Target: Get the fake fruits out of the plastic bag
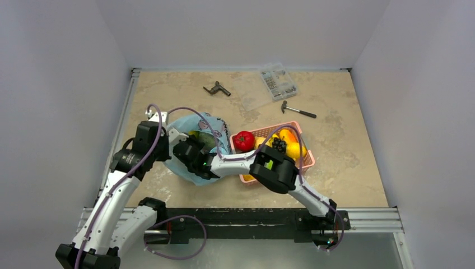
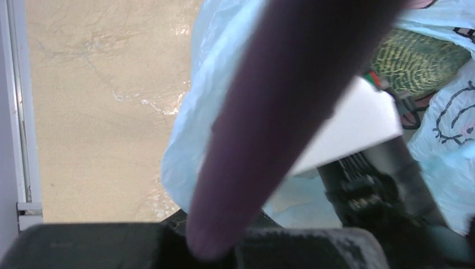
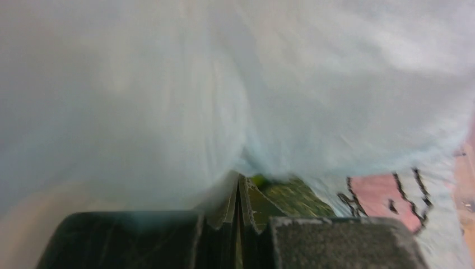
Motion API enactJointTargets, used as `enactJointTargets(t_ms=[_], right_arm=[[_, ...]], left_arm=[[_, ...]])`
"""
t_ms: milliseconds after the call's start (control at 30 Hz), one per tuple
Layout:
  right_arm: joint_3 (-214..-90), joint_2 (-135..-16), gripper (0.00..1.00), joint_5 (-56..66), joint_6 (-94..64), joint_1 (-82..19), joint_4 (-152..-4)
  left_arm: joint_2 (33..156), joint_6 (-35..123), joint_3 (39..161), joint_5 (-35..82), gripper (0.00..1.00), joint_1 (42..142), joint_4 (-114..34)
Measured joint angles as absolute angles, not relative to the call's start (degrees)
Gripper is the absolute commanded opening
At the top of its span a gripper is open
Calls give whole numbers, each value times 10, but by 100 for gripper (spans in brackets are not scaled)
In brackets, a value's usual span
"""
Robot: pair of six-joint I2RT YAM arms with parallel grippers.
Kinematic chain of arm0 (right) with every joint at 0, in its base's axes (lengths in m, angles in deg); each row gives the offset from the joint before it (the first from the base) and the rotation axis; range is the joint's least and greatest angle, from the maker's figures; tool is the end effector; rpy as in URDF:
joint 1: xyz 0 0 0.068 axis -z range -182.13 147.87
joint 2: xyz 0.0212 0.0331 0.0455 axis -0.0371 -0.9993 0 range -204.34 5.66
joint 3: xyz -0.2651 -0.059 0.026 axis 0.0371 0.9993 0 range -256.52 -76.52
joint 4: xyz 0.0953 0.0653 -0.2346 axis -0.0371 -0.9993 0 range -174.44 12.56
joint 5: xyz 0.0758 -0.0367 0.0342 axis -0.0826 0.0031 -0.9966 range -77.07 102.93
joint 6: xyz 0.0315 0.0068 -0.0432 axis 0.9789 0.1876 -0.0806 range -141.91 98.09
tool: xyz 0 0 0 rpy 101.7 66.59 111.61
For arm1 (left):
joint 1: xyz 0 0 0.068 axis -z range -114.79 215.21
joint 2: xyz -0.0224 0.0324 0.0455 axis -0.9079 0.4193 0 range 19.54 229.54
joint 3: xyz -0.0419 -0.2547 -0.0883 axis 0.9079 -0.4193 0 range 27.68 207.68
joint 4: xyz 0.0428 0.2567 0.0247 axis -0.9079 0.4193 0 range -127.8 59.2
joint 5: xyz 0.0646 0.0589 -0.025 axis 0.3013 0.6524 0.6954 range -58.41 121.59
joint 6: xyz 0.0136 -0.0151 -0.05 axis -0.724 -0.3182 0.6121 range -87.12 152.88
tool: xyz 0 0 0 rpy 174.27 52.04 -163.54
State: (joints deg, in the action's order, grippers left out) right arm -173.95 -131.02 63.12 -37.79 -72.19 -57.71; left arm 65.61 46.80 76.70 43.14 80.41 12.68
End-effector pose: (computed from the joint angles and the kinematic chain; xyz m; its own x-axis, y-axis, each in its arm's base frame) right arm 0.2068 0.4898 0.1537 -0.0125 -0.5481 -0.8363 -0.3727 0.7787 -0.5048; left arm 0.1485 -0.0330 0.2958 -0.7213 -0.0481 -0.6910 -0.0483 0.9986 -0.0191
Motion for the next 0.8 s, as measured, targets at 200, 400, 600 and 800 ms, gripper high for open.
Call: enactJointTargets(t_ms=[200,400,600,800], right_arm=[[-1624,-1191,0,543,-331,-713,-634],[-1550,-1083,0,434,-241,-716,-622],[-1531,-1021,9,364,-197,-723,-622],[-1494,-1000,35,315,-156,-722,-637]], left_arm=[[643,467,770,387,0,825,112],[647,468,769,421,0,812,112],[647,468,769,429,0,812,112],[647,469,769,430,11,813,113]])
